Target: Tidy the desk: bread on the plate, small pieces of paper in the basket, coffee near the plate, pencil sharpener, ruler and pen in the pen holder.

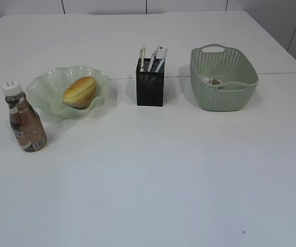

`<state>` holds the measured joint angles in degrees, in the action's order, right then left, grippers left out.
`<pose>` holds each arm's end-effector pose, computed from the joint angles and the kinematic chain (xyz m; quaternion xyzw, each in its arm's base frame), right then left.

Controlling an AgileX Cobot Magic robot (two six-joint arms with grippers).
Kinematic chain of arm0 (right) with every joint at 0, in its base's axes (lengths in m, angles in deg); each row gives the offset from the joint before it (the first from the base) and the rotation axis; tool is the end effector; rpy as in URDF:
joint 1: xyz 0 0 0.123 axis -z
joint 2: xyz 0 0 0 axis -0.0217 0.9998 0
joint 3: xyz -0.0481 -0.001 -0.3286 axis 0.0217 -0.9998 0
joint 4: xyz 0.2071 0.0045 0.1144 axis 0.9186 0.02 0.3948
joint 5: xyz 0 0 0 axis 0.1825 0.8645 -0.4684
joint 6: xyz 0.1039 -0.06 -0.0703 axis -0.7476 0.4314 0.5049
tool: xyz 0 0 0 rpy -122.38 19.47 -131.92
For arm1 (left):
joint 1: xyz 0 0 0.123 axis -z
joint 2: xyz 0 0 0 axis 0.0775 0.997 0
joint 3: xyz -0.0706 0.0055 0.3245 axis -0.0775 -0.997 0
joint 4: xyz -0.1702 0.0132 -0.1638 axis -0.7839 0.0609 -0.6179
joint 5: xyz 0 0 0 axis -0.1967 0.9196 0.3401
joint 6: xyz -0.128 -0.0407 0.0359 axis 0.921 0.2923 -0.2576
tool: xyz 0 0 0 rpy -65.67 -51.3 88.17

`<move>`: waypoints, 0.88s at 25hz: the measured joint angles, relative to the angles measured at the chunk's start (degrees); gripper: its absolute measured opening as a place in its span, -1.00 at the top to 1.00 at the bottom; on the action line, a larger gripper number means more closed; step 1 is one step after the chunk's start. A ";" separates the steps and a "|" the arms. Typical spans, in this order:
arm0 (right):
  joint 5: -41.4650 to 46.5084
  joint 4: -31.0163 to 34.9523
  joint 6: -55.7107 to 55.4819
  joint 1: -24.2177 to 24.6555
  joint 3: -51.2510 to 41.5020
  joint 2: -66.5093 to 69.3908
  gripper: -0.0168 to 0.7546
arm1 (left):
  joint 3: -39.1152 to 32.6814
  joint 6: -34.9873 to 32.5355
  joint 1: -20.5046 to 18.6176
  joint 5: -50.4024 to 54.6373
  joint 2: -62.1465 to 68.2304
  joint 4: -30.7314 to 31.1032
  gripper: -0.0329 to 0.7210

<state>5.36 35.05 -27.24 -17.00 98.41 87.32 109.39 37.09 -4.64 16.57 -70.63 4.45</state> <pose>-0.0336 -0.0007 0.2335 -0.1964 0.8534 0.0844 0.4754 -0.0511 -0.0484 0.2542 0.1817 0.8549 -0.1001 0.4755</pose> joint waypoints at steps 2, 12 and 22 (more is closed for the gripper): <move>0.00 0.00 0.00 0.00 0.00 0.00 0.03 | -1.39 -0.59 0.03 0.00 0.00 0.26 -0.40; -0.02 0.00 0.04 0.00 0.00 0.00 0.04 | -3.19 -1.30 0.50 -5.47 0.00 3.01 -0.34; -0.13 0.00 0.14 0.00 0.00 0.00 0.04 | -4.16 -1.30 0.50 -7.54 0.00 3.60 -0.30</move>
<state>5.24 35.05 -27.09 -17.00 98.41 87.32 105.23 35.79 -4.14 9.03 -70.63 8.05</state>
